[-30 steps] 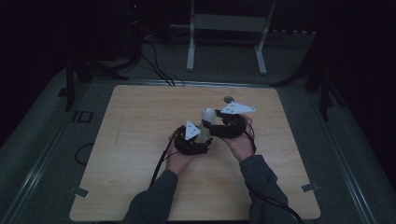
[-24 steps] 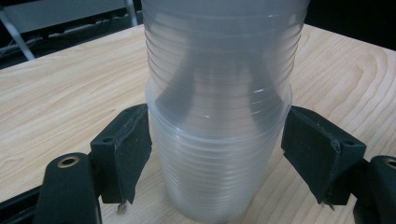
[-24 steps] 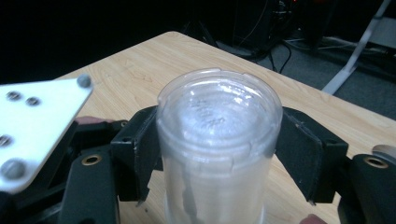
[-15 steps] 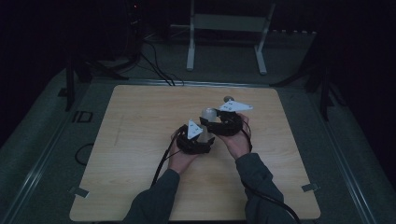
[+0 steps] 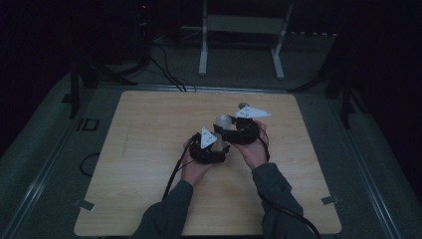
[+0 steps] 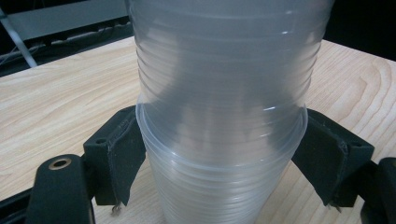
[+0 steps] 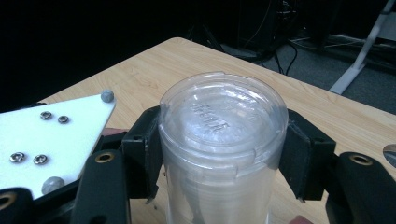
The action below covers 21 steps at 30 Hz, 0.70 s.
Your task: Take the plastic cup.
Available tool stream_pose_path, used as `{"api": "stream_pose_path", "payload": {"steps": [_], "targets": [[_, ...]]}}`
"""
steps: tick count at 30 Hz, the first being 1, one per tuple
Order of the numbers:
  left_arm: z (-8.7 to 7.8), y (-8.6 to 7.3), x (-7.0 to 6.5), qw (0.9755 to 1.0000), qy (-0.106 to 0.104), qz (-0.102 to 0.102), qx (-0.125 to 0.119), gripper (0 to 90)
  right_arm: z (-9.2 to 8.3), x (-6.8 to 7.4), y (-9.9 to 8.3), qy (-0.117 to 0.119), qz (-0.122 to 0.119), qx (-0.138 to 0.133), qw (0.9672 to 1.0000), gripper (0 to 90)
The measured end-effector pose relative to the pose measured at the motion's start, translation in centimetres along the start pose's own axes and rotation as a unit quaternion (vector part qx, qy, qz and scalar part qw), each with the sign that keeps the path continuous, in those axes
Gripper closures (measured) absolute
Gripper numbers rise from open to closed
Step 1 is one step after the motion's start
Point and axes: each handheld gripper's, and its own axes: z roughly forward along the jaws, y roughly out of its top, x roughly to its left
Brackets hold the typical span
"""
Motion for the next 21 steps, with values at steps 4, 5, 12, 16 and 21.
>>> {"api": "stream_pose_path", "payload": {"steps": [4,5,12,16,21], "targets": [[0.0,0.0,-0.1,1.0000,0.003,0.004,0.000,21.3,-0.1,0.0,0.1,0.001,0.001,-0.004,1.0000,38.5],[0.0,0.0,-0.1,1.0000,0.004,0.006,0.001,21.3,-0.1,-0.1,0.1,0.000,0.001,-0.006,1.0000,38.5],[0.1,-0.1,-0.1,1.0000,0.004,0.006,0.004,21.2,-0.7,-0.1,0.8,0.004,0.003,-0.019,0.9998,38.5],[0.1,-0.1,-0.2,1.0000,0.002,0.004,0.003,21.0,-1.1,0.0,1.3,0.003,0.001,-0.024,0.9997,38.6],[0.1,-0.1,-0.2,1.0000,0.000,0.003,0.004,20.8,-1.6,0.0,2.0,0.003,0.000,-0.033,0.9994,38.7]]}}
